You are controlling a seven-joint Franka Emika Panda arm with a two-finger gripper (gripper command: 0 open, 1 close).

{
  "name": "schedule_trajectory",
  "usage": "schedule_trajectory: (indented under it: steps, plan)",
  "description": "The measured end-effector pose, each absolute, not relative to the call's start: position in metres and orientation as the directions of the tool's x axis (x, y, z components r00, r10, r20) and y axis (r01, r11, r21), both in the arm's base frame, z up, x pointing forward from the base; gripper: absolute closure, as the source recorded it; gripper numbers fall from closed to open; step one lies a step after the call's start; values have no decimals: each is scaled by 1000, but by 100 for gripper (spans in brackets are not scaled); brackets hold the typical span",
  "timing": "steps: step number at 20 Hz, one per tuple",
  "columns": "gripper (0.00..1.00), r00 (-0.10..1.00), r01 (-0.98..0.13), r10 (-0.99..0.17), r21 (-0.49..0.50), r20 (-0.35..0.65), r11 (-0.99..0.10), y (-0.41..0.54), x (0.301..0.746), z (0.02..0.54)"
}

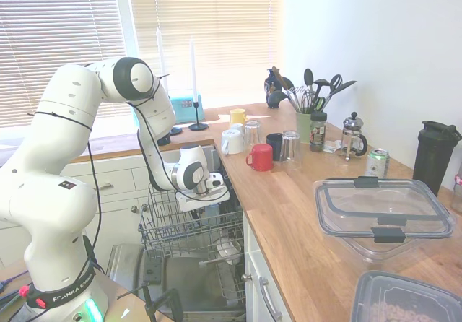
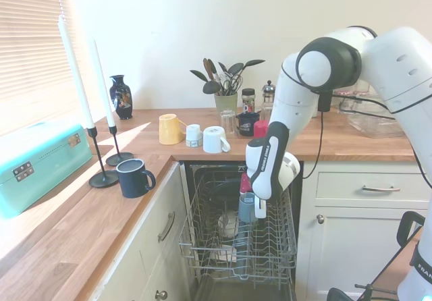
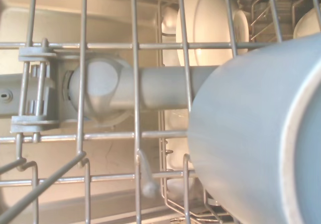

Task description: Move a mug from dishwasher to table

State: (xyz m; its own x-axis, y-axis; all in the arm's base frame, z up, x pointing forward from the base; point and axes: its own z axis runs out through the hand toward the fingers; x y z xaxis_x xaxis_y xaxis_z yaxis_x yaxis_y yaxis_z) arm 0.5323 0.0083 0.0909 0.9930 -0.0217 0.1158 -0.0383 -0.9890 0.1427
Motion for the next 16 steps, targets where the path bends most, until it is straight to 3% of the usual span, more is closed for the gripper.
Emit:
schedule_trajectory:
  steps: [16]
  plan:
    - [100, 994, -43, -28, 143, 107, -989, 12, 532, 79]
